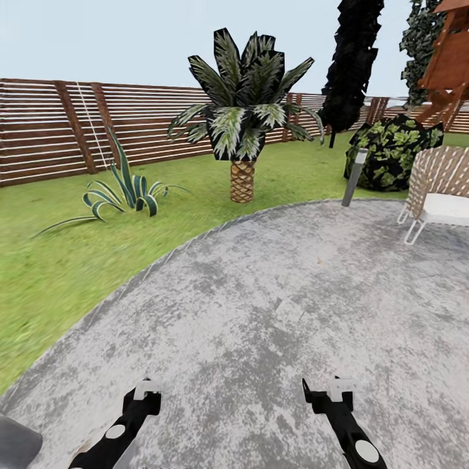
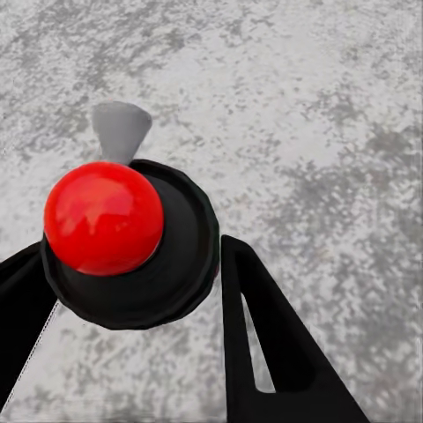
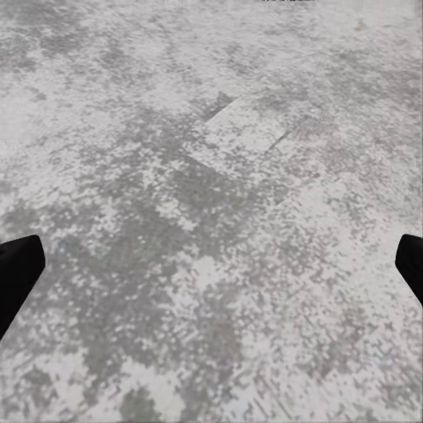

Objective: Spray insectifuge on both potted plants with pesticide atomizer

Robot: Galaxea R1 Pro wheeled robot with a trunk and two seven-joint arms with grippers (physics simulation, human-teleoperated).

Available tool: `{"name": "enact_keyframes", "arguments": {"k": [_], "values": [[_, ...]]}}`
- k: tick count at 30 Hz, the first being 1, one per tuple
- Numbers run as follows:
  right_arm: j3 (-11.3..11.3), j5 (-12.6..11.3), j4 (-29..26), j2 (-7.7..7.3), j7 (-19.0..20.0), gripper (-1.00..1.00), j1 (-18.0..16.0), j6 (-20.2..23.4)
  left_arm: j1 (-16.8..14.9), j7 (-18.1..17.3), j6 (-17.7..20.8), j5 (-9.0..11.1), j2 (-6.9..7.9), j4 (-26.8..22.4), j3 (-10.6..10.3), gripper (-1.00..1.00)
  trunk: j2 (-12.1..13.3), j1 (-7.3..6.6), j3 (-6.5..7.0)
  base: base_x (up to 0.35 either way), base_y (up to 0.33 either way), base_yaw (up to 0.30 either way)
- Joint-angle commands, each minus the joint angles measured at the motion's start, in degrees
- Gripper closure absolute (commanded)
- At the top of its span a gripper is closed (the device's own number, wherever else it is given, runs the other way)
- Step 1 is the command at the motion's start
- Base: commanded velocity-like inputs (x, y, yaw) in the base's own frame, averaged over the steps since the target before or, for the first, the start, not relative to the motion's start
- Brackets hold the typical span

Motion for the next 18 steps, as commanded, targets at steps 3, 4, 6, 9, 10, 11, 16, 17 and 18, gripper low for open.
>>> {"name": "enact_keyframes", "arguments": {"k": [3, 4, 6, 9, 10, 11, 16, 17, 18], "values": [[-0.02, 0.26, 0.71, 0.01, -0.02, -1.0, -0.01, -0.15, -0.05, -0.01, -0.2, -0.19, 0.05, 0.07, 0.07, 1.0, -0.02, -0.01, -0.04, 0.0, 0.0, 0.271], [-0.02, 0.23, 1.39, 0.01, -0.02, -1.0, -0.01, -0.15, -0.05, 0.04, -0.14, -0.19, 0.13, 0.08, 0.08, 1.0, -0.02, -0.01, -0.04, 0.0, 0.0, 0.271], [-0.03, 0.21, 1.92, 0.02, -0.02, -1.0, -0.01, -0.16, -0.05, 0.11, -0.09, -0.19, 0.17, 0.09, 0.09, 1.0, -0.02, -0.01, -0.04, 0.0, 0.0, 0.271], [-0.03, 0.2, 2.25, 0.02, -0.06, -1.0, -0.01, -0.16, -0.05, 0.17, 0.02, -0.14, 0.2, -0.29, 0.09, 1.0, -0.02, -0.01, -0.04, 0.0, -0.098, 0.271], [-0.03, 0.2, 2.3, 0.02, -0.07, -1.0, -0.01, -0.16, 0.0, 0.24, 0.05, -0.13, 0.2, -0.73, 0.09, 1.0, -0.02, -0.01, -0.04, 0.0, -0.23, 0.271], [-0.03, 0.2, 2.32, 0.02, -0.07, -1.0, -0.01, -0.16, 0.02, 0.31, 0.06, -0.14, 0.2, -0.88, 0.09, 1.0, -0.02, -0.01, -0.04, 0.0, -0.249, 0.272], [0.01, 0.22, 2.33, 0.04, -0.1, -1.0, -0.01, -0.16, 0.04, 0.42, 0.04, -0.12, 0.26, -1.02, 0.09, 1.0, -0.02, -0.01, -0.04, 0.0, -0.263, 0.273], [0.03, 0.25, 2.33, 0.08, -0.1, -1.0, -0.01, -0.16, 0.04, 0.43, 0.05, -0.12, 0.27, -1.03, 0.09, 1.0, -0.02, -0.01, -0.04, 0.0, -0.268, 0.274], [0.05, 0.27, 2.29, 0.09, -0.1, -1.0, -0.01, -0.14, 0.04, 0.44, 0.06, -0.11, 0.28, -1.04, 0.09, 1.0, -0.02, -0.01, -0.04, 0.0, -0.269, 0.274]]}}
